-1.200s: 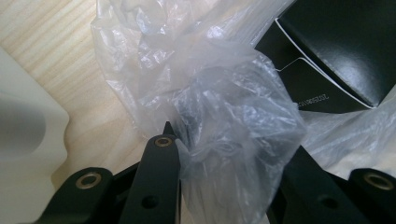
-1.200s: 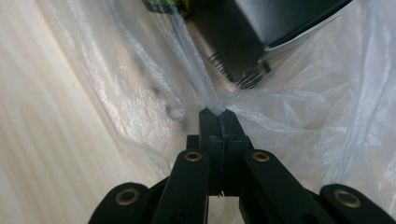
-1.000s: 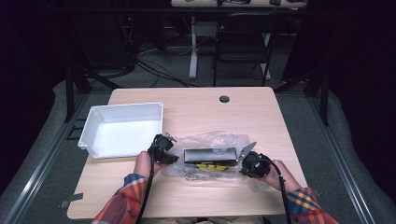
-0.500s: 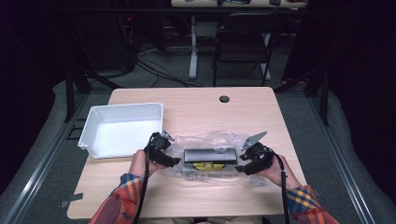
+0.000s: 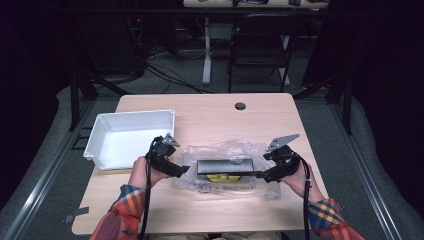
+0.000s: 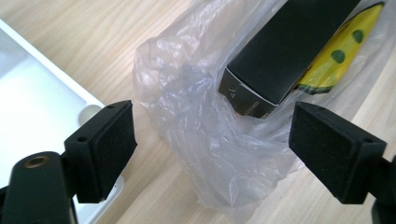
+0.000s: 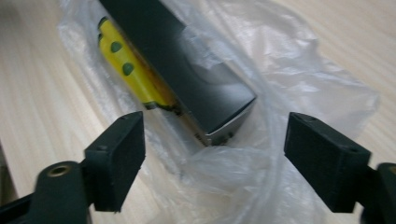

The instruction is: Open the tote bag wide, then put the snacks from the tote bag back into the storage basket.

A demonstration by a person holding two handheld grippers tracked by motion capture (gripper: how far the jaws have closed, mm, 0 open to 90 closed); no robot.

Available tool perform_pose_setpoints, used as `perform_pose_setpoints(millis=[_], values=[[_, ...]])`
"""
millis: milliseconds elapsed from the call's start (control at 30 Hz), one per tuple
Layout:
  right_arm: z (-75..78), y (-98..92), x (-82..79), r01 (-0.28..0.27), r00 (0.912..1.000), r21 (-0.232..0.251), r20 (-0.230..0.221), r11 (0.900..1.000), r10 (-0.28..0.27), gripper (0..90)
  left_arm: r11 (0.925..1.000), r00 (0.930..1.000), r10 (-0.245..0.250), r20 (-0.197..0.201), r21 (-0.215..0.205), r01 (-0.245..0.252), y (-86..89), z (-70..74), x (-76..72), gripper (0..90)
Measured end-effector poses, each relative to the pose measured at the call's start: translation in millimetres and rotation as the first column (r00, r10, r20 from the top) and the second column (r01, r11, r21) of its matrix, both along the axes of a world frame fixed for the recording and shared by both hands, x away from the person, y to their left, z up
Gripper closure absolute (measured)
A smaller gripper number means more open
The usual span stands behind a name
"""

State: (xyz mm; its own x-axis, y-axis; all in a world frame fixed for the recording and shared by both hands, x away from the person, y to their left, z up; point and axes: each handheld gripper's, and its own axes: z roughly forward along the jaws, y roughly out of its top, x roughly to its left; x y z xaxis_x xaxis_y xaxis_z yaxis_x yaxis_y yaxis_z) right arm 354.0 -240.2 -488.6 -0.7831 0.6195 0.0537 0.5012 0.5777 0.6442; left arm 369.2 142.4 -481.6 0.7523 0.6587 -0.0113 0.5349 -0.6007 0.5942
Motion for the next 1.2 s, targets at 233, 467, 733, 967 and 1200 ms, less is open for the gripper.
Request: perform_pose_setpoints(millis=[233,467,733,967,1200], values=[[7.0,-17.4,6.2,0.115,0.9931,0.014,0.022,0.993,-0.115,11.7,0.9984,0.9984,-0.048,0.031,0.032,0.047,-5.5,8.2,-2.3,13.5],[0.8,-32.9,13.7,0.191,0.9815,0.012,0.006,0.981,-0.192,0.0,0.9967,0.9964,-0.077,0.036,0.03,0.075,-11.5,8.6,-1.6,13.8],[-1.5,-41.6,15.8,0.202,0.9792,0.005,-0.021,0.979,-0.202,0.3,0.9902,0.9903,-0.134,0.036,0.042,0.133,-20.5,10.3,-0.2,14.9],[-3.2,-43.2,18.9,0.195,0.9803,0.001,-0.033,0.981,-0.195,0.3,0.9618,0.9637,-0.266,0.02,0.072,0.264,-41.1,8.2,4.4,15.8],[-6.1,-44.1,18.5,0.195,0.9799,0.013,-0.043,0.981,-0.195,2.7,0.9236,0.9286,-0.371,-0.004,0.101,0.37,-62.2,0.6,10.8,31.5]])
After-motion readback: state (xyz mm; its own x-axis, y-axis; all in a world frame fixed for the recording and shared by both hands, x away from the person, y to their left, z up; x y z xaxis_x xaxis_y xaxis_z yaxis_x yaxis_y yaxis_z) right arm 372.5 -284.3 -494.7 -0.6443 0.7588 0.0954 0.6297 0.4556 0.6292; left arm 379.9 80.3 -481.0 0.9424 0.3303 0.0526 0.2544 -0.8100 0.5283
